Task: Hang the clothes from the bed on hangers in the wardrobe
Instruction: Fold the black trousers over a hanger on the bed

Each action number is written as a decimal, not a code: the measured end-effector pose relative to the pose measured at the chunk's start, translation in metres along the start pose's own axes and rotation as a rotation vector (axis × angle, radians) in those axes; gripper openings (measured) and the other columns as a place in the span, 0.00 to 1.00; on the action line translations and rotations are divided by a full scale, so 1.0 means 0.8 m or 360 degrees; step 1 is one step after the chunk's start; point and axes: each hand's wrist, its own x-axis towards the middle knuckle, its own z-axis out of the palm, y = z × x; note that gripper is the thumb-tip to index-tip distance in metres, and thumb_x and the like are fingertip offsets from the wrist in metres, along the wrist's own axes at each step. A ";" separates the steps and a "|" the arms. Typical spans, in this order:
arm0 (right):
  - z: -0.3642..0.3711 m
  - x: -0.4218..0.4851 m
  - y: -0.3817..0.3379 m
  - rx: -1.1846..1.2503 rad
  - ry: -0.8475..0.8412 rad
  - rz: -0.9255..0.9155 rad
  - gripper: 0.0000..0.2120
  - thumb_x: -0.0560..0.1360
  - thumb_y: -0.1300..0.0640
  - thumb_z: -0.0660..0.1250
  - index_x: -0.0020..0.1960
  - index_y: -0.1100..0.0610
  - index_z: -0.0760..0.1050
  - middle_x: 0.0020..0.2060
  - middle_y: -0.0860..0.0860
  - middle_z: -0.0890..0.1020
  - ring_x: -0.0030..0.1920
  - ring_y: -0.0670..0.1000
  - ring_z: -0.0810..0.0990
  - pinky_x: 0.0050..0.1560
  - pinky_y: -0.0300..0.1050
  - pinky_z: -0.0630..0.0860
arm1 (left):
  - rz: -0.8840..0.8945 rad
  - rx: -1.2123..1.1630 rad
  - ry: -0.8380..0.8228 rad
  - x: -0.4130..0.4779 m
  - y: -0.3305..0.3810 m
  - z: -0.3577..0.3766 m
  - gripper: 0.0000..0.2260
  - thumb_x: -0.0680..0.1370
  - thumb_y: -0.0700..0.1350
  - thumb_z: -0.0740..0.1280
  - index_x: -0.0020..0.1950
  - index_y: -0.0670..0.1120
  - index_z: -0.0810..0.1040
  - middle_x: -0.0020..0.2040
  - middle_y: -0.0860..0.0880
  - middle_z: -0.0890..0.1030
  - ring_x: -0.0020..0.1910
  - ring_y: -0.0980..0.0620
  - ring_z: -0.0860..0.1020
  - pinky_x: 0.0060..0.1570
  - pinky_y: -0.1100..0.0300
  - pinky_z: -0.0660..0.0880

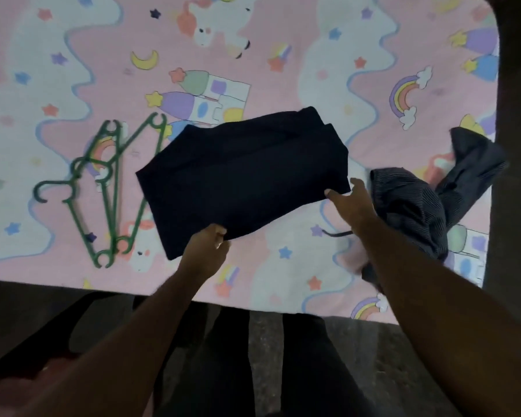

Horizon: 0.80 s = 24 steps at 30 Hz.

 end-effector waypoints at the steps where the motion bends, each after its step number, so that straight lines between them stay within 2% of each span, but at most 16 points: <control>1: -0.005 0.019 0.004 0.0035 0.0005 0.0012 0.38 0.74 0.49 0.72 0.77 0.60 0.59 0.73 0.58 0.67 0.72 0.58 0.67 0.70 0.51 0.67 | 0.0120 0.0072 -0.0025 0.019 0.021 0.003 0.16 0.78 0.43 0.68 0.65 0.41 0.75 0.59 0.44 0.79 0.58 0.44 0.77 0.55 0.57 0.71; 4: -0.007 0.074 0.024 0.0186 -0.0081 0.0029 0.45 0.73 0.47 0.74 0.80 0.56 0.52 0.77 0.54 0.61 0.75 0.55 0.62 0.70 0.53 0.66 | 0.0452 0.0313 0.0025 0.095 0.095 0.015 0.22 0.77 0.45 0.69 0.70 0.42 0.70 0.67 0.44 0.72 0.66 0.45 0.71 0.64 0.56 0.67; 7: 0.005 0.109 0.045 0.0252 -0.0117 -0.0012 0.44 0.70 0.47 0.76 0.78 0.57 0.57 0.73 0.56 0.68 0.71 0.54 0.69 0.66 0.54 0.70 | 0.0672 0.0402 0.0117 0.167 0.175 0.022 0.27 0.77 0.49 0.70 0.73 0.44 0.66 0.70 0.44 0.68 0.68 0.45 0.68 0.68 0.51 0.66; 9: 0.011 0.128 0.055 0.0306 -0.0066 -0.0094 0.38 0.69 0.48 0.77 0.73 0.57 0.65 0.65 0.56 0.76 0.64 0.54 0.76 0.65 0.53 0.74 | 0.0725 0.0456 0.0110 0.209 0.217 0.032 0.30 0.76 0.51 0.71 0.74 0.45 0.64 0.71 0.45 0.67 0.69 0.46 0.68 0.69 0.48 0.66; 11: 0.014 0.138 0.060 0.0358 -0.0086 -0.0119 0.27 0.69 0.48 0.77 0.63 0.54 0.73 0.57 0.52 0.80 0.57 0.52 0.80 0.60 0.51 0.77 | 0.0699 0.0504 -0.0003 0.239 0.244 0.046 0.33 0.74 0.54 0.72 0.75 0.46 0.62 0.70 0.46 0.68 0.68 0.47 0.69 0.68 0.49 0.67; 13: 0.015 0.143 0.061 0.0296 -0.0147 -0.0121 0.17 0.69 0.48 0.76 0.54 0.53 0.77 0.50 0.49 0.83 0.52 0.51 0.82 0.56 0.51 0.79 | 0.0657 0.0560 -0.0143 0.258 0.259 0.064 0.36 0.73 0.56 0.73 0.75 0.46 0.62 0.65 0.46 0.72 0.62 0.48 0.73 0.62 0.53 0.71; 16: 0.008 0.140 0.056 0.0429 -0.0244 -0.0116 0.07 0.71 0.54 0.74 0.46 0.53 0.79 0.44 0.48 0.84 0.48 0.50 0.83 0.55 0.53 0.80 | 0.0640 0.0604 -0.0130 0.274 0.275 0.078 0.35 0.71 0.58 0.75 0.72 0.46 0.65 0.61 0.46 0.72 0.54 0.51 0.72 0.52 0.58 0.69; 19: -0.002 0.128 0.049 0.0478 -0.0209 -0.0158 0.08 0.73 0.58 0.71 0.49 0.60 0.76 0.45 0.54 0.82 0.48 0.54 0.81 0.52 0.54 0.80 | 0.0640 0.0634 -0.0143 0.287 0.286 0.078 0.37 0.68 0.57 0.77 0.71 0.47 0.66 0.65 0.46 0.68 0.60 0.48 0.71 0.57 0.54 0.71; 21: -0.003 0.117 0.043 0.0513 -0.0169 -0.0235 0.08 0.75 0.60 0.68 0.51 0.60 0.73 0.46 0.54 0.81 0.48 0.56 0.80 0.48 0.53 0.79 | 0.0624 0.0661 -0.0217 0.293 0.289 0.075 0.38 0.68 0.55 0.78 0.73 0.48 0.64 0.67 0.45 0.65 0.64 0.46 0.70 0.63 0.49 0.71; 24: -0.001 0.096 0.027 0.0526 -0.0080 -0.0412 0.06 0.77 0.60 0.65 0.53 0.54 0.72 0.43 0.45 0.79 0.45 0.49 0.78 0.43 0.38 0.74 | 0.0685 0.0771 -0.0292 0.295 0.292 0.064 0.42 0.69 0.50 0.78 0.76 0.49 0.59 0.70 0.44 0.61 0.68 0.43 0.67 0.66 0.47 0.69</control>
